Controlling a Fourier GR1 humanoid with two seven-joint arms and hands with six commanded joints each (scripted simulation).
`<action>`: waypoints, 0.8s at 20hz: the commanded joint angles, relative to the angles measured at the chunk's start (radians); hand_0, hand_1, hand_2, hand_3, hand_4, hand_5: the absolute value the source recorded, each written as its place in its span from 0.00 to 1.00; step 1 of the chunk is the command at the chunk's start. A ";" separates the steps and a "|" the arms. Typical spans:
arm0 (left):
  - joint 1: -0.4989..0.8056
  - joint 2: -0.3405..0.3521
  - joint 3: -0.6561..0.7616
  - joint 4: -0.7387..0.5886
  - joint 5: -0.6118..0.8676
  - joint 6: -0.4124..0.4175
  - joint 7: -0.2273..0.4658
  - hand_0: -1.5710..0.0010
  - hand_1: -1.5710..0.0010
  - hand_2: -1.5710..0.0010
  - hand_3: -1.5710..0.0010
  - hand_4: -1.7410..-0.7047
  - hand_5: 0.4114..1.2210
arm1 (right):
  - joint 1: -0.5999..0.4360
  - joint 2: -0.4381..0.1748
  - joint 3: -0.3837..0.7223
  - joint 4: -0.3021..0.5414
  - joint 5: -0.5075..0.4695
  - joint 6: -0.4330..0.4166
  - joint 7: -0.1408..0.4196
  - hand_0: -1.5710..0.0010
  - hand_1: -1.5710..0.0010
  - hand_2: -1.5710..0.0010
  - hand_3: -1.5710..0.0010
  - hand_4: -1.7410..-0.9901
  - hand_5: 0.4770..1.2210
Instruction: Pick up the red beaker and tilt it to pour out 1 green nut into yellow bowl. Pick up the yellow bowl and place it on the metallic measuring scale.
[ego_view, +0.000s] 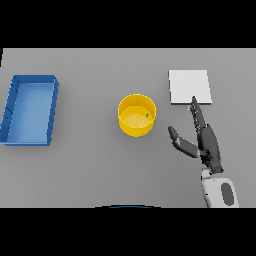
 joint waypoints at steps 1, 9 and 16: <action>0.032 0.011 0.035 0.010 0.041 0.030 0.023 0.00 0.00 0.00 0.02 0.00 1.00 | -0.010 -0.004 0.001 -0.003 0.005 -0.001 0.006 1.00 1.00 1.00 1.00 0.82 0.17; 0.304 0.054 0.227 0.049 0.306 0.290 0.213 0.00 0.00 0.00 0.00 0.00 1.00 | -0.013 -0.025 0.009 0.001 0.018 0.013 0.006 1.00 1.00 1.00 1.00 0.80 0.23; 0.606 0.021 0.303 -0.099 0.479 0.390 0.193 0.00 0.00 0.00 0.00 0.00 1.00 | -0.003 -0.029 0.004 0.021 0.011 0.017 -0.019 1.00 1.00 1.00 1.00 0.78 0.27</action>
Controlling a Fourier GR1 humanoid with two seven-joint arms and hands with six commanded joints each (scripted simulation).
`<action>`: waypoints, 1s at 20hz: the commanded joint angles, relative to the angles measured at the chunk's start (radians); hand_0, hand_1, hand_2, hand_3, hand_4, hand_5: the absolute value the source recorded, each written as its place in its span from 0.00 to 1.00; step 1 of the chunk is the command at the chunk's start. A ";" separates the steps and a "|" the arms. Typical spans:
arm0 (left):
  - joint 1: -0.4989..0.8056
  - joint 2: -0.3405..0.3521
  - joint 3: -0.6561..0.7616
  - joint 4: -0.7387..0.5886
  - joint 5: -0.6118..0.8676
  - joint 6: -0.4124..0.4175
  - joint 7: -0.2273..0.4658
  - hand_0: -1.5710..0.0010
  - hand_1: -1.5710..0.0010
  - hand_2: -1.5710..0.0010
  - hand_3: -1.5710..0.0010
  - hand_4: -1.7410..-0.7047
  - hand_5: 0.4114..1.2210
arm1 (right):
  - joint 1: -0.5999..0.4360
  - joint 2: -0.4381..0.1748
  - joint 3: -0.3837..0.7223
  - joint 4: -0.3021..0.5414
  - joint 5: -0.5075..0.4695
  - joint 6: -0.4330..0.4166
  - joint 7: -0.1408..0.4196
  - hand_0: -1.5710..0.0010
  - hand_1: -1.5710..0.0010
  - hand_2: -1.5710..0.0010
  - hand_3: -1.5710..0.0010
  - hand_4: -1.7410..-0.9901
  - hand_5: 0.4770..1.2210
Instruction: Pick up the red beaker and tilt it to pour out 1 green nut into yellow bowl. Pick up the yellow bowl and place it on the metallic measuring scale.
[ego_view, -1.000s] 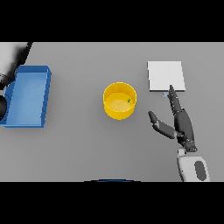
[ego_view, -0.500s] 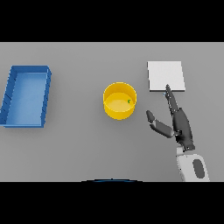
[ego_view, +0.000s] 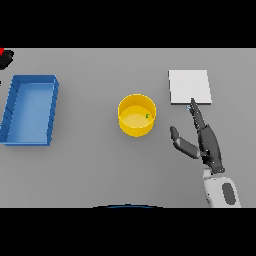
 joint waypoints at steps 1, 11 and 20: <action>0.034 -0.002 0.000 -0.042 0.014 0.009 0.031 0.00 0.00 0.00 0.00 0.00 1.00 | 0.002 0.001 0.006 0.003 0.013 -0.005 -0.008 1.00 1.00 1.00 1.00 0.77 0.27; 0.440 0.043 -0.062 -0.733 0.159 -0.058 0.313 0.25 0.32 0.35 0.33 0.49 0.40 | -0.007 0.002 0.004 0.002 -0.003 0.006 0.000 1.00 1.00 1.00 1.00 0.79 0.26; 0.483 0.101 -0.121 -0.809 0.152 -0.187 0.408 0.90 0.91 0.91 0.91 0.91 0.27 | -0.004 -0.010 0.003 -0.008 0.018 -0.009 0.007 1.00 1.00 1.00 1.00 0.78 0.25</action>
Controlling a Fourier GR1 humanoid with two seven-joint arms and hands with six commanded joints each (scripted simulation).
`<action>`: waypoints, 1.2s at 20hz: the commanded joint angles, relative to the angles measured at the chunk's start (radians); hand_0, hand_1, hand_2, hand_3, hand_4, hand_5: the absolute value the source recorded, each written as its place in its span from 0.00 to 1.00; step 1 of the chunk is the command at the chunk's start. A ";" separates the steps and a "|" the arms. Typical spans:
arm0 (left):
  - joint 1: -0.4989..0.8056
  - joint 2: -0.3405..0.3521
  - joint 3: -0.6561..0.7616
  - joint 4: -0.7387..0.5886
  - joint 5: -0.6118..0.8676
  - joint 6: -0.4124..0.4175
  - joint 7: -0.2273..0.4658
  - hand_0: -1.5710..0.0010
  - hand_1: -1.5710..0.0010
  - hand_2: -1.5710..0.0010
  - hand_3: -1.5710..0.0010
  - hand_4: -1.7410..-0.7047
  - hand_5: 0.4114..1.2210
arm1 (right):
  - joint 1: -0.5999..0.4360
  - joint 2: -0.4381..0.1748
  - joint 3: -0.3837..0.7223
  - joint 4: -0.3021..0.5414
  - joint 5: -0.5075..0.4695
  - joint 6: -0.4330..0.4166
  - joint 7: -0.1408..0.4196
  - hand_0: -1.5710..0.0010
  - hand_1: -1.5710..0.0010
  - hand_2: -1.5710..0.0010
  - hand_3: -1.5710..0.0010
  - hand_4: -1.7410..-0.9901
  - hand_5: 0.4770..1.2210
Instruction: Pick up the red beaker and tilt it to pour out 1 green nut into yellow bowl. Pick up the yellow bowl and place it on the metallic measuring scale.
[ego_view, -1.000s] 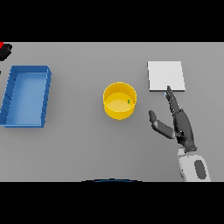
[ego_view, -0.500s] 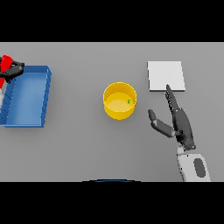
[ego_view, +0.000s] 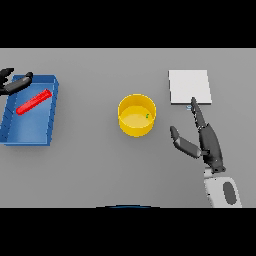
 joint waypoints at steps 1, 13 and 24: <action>-0.004 -0.002 0.001 0.004 -0.007 0.012 -0.013 0.92 0.93 0.93 0.93 0.91 0.27 | -0.007 0.001 -0.001 0.003 0.002 -0.003 -0.001 1.00 1.00 1.00 1.00 0.78 0.25; 0.035 -0.044 0.026 -0.072 0.040 0.067 -0.087 0.99 0.99 1.00 1.00 0.90 0.34 | -0.255 -0.227 0.192 0.087 0.346 0.134 0.075 1.00 1.00 1.00 1.00 0.80 0.20; 0.040 -0.035 0.035 -0.074 0.050 0.051 -0.096 1.00 1.00 1.00 1.00 0.90 0.35 | -0.563 -0.312 0.426 0.319 0.584 0.293 -0.068 1.00 1.00 1.00 1.00 0.78 0.22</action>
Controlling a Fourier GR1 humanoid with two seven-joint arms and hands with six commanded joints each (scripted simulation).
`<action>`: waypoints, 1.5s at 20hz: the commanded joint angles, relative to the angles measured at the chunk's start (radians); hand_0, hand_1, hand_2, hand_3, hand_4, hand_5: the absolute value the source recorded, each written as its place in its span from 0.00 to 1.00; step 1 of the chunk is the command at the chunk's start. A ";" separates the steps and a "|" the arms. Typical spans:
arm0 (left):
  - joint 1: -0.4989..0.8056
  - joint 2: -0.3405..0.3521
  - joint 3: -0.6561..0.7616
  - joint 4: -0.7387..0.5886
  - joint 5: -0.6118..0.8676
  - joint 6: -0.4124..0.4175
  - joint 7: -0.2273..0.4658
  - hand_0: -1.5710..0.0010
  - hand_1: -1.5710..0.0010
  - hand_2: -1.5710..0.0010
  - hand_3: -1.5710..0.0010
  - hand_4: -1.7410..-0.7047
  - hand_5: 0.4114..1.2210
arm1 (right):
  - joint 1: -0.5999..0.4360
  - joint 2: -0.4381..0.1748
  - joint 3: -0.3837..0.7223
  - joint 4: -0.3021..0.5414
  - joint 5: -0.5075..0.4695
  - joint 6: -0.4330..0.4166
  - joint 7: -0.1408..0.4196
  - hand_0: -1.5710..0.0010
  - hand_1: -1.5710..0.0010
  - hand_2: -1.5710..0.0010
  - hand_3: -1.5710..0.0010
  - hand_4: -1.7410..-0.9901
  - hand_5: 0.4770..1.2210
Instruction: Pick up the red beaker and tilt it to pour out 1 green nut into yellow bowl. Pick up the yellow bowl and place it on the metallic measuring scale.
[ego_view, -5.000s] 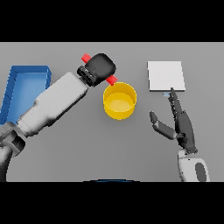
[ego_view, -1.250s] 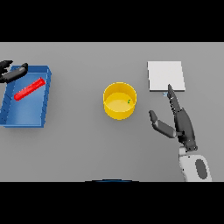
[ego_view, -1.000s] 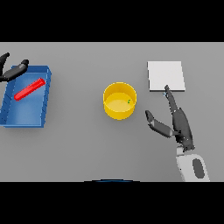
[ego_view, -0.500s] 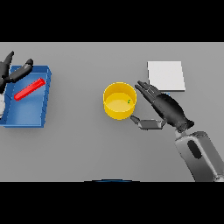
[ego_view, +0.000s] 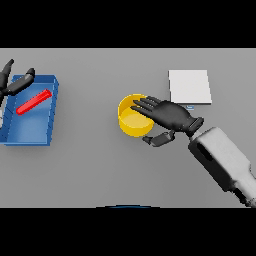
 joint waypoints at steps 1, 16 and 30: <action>0.004 0.006 0.006 -0.010 0.009 -0.006 -0.004 1.00 1.00 1.00 1.00 0.90 0.35 | -0.018 0.003 0.014 0.028 0.005 0.012 -0.020 1.00 1.00 1.00 1.00 0.78 0.22; 0.000 0.019 0.003 0.021 -0.004 -0.023 -0.003 1.00 1.00 1.00 1.00 0.92 0.37 | -0.196 0.081 0.145 0.286 0.077 0.144 -0.042 1.00 1.00 1.00 0.99 0.73 0.31; -0.005 0.022 -0.001 0.018 -0.010 -0.026 -0.022 1.00 1.00 1.00 1.00 0.92 0.37 | -0.216 0.080 0.147 0.287 0.051 0.186 -0.051 0.10 0.10 0.16 0.28 0.07 0.95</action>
